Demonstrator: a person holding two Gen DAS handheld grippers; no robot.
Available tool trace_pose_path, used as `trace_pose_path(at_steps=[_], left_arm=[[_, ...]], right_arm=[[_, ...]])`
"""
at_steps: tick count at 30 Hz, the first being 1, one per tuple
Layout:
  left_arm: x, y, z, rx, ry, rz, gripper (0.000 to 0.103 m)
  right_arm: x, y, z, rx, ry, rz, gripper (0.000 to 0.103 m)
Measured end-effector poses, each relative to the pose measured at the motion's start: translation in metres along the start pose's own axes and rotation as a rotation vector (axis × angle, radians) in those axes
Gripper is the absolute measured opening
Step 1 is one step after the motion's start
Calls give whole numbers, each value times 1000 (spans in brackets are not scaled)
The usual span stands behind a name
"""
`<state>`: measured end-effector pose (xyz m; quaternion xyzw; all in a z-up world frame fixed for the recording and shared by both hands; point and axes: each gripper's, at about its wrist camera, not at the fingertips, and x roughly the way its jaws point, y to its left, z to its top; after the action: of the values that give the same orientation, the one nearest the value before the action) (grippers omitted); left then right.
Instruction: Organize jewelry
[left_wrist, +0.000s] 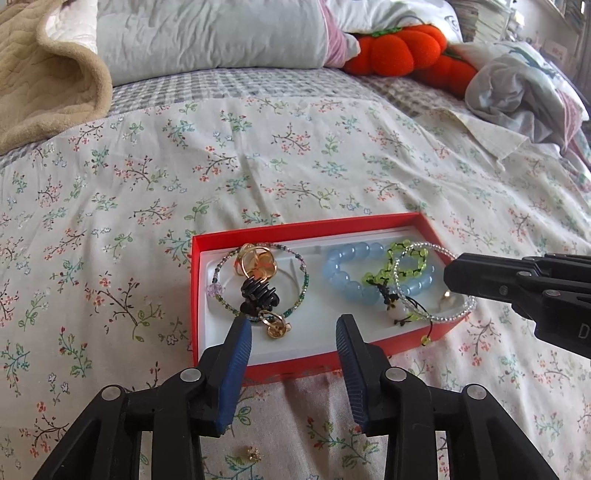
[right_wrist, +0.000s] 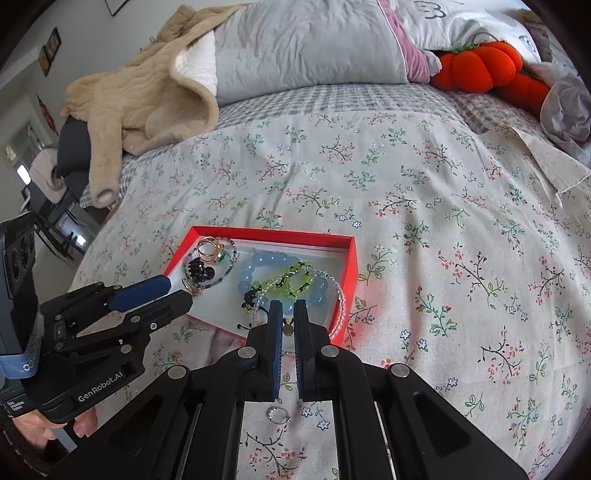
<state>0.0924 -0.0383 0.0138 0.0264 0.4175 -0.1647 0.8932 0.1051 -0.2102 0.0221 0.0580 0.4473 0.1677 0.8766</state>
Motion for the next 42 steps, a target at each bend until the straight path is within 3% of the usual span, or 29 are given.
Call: trace_pose_path(at_steps=[6, 13, 18, 23, 33, 42], left_arm=[[-5, 1, -4, 17, 7, 12, 45], [-14, 4, -16, 35, 25, 27, 55], [-20, 10, -27, 45, 45, 43, 59], [-25, 19, -38, 30, 56, 51, 71], [-28, 26, -57, 39, 91, 84, 81], [-27, 18, -72, 51, 118, 88, 87]], right_arm=[[-6, 2, 3, 1, -17, 13, 25], [-16, 6, 0, -12, -23, 23, 30], [-27, 7, -7, -27, -36, 24, 49], [-34, 6, -16, -44, -31, 10, 53], [-37, 4, -38, -88, 1, -30, 64], [-29, 7, -56, -122, 42, -65, 67]])
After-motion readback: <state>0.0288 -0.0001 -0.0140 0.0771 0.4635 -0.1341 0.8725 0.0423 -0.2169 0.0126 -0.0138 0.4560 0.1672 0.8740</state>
